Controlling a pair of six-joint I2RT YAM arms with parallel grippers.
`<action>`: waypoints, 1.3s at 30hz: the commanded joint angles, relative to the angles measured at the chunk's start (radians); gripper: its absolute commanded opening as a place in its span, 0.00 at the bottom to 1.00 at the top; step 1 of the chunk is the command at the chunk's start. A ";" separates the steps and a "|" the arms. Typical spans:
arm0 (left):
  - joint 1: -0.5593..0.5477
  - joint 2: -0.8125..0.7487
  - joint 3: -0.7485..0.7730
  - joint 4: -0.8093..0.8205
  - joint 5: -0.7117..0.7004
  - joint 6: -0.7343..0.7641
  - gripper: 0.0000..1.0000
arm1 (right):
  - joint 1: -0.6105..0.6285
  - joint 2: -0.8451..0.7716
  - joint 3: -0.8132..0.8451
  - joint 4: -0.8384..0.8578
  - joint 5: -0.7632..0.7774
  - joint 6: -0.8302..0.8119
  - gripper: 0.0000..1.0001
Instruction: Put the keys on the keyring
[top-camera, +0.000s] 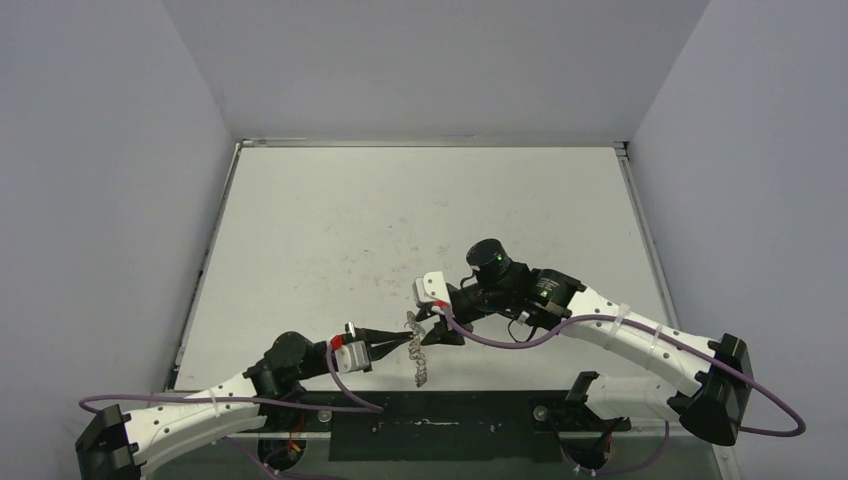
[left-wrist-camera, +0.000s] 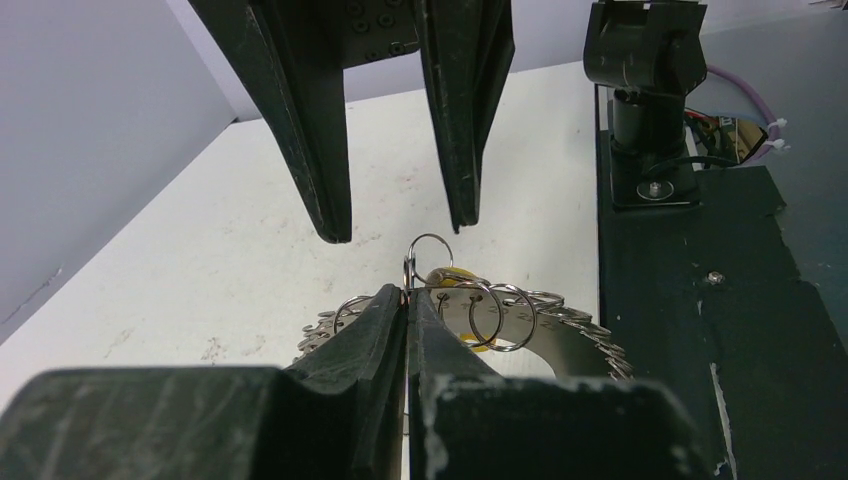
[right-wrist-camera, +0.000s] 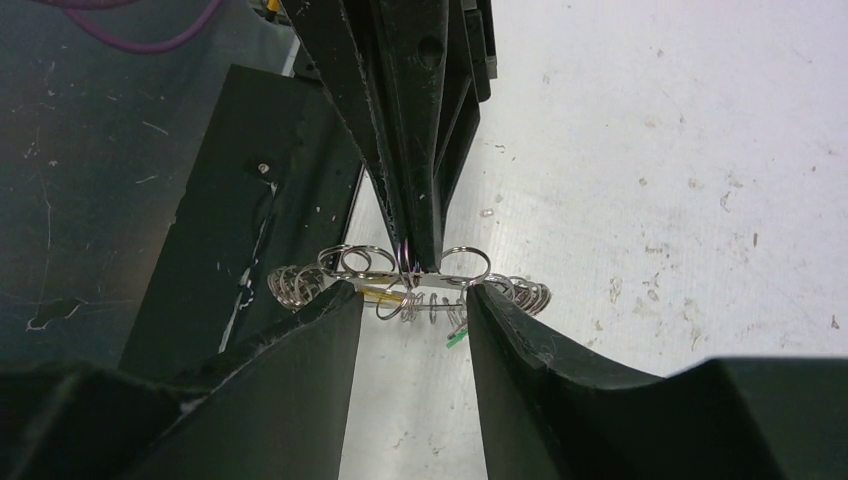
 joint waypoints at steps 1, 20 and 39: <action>-0.008 -0.011 0.018 0.128 0.026 -0.009 0.00 | -0.002 0.007 0.004 0.088 -0.067 -0.024 0.43; -0.007 -0.020 0.018 0.126 0.017 -0.013 0.00 | 0.000 0.058 0.006 0.107 -0.082 0.002 0.00; -0.007 -0.078 0.239 -0.455 -0.092 0.032 0.29 | 0.060 0.224 0.330 -0.338 0.210 0.091 0.00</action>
